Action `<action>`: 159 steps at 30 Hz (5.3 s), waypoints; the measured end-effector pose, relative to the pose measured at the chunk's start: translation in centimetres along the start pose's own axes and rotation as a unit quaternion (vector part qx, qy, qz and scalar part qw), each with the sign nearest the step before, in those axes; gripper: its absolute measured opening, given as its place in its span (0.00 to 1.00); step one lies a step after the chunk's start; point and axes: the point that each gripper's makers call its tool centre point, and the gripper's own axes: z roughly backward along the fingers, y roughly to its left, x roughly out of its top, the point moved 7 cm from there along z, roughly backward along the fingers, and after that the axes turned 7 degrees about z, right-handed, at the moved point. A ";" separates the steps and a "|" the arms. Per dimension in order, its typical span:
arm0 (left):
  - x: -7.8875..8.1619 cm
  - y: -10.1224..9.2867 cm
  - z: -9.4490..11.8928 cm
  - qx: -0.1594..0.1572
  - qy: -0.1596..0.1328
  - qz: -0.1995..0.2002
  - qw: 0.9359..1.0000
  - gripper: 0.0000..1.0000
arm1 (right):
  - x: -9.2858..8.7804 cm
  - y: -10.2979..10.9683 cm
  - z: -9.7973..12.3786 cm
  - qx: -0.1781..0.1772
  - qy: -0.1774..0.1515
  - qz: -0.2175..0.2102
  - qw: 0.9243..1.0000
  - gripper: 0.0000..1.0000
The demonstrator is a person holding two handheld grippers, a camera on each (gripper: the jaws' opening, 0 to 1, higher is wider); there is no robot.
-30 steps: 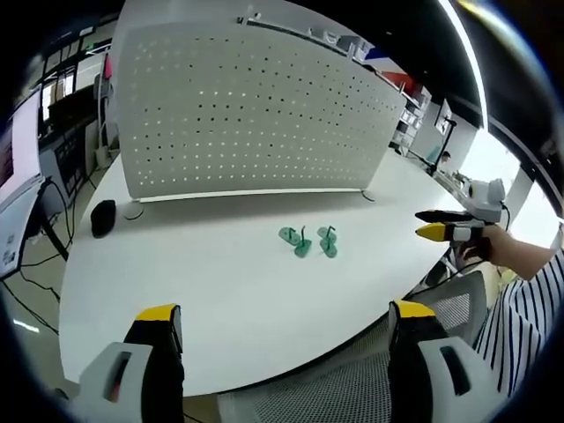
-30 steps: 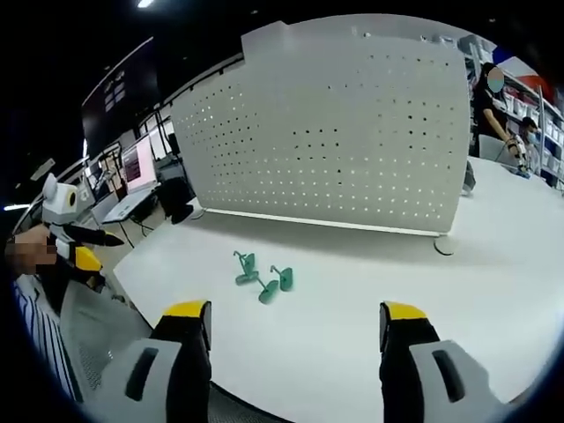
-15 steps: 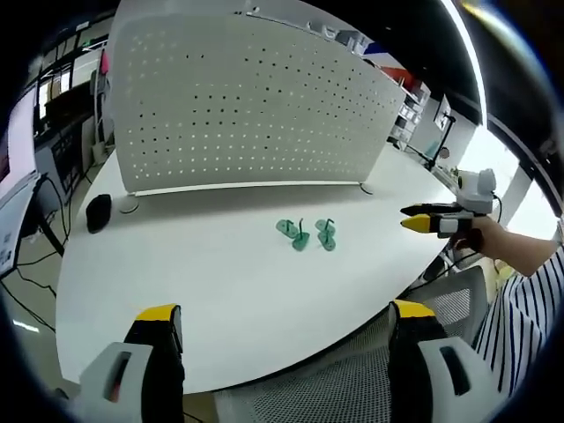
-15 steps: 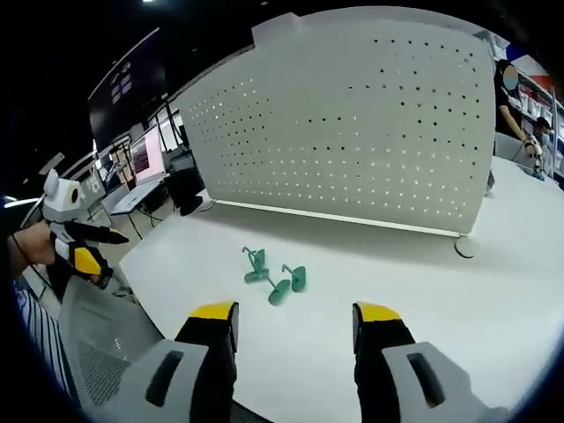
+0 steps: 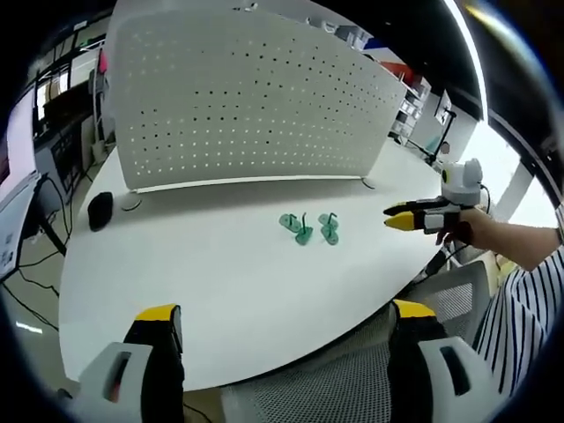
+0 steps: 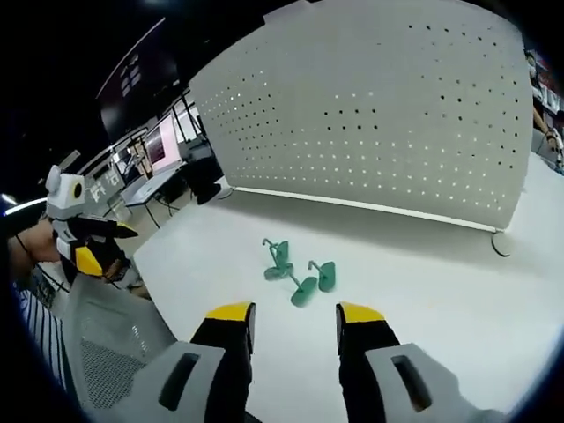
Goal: Insert the hook assembly into the mounting plate slot until the hook locks in place.
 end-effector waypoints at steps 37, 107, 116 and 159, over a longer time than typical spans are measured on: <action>-0.9 1.1 -0.7 0.005 0.028 0.020 0.999 0.99 | -0.2 0.2 -8.7 0.059 0.091 0.138 0.985 0.13; -1.5 1.6 -1.0 0.003 0.047 0.025 0.999 0.97 | 1.3 1.3 -12.3 0.101 0.130 0.149 0.975 0.01; -1.0 1.2 -1.1 0.000 0.042 0.019 0.999 0.98 | 1.4 1.5 -11.4 0.093 0.121 0.126 0.980 0.00; 10.0 -6.5 -2.2 -0.137 -0.037 0.066 0.988 0.75 | 14.8 8.6 0.6 0.083 -0.181 -0.091 0.976 0.00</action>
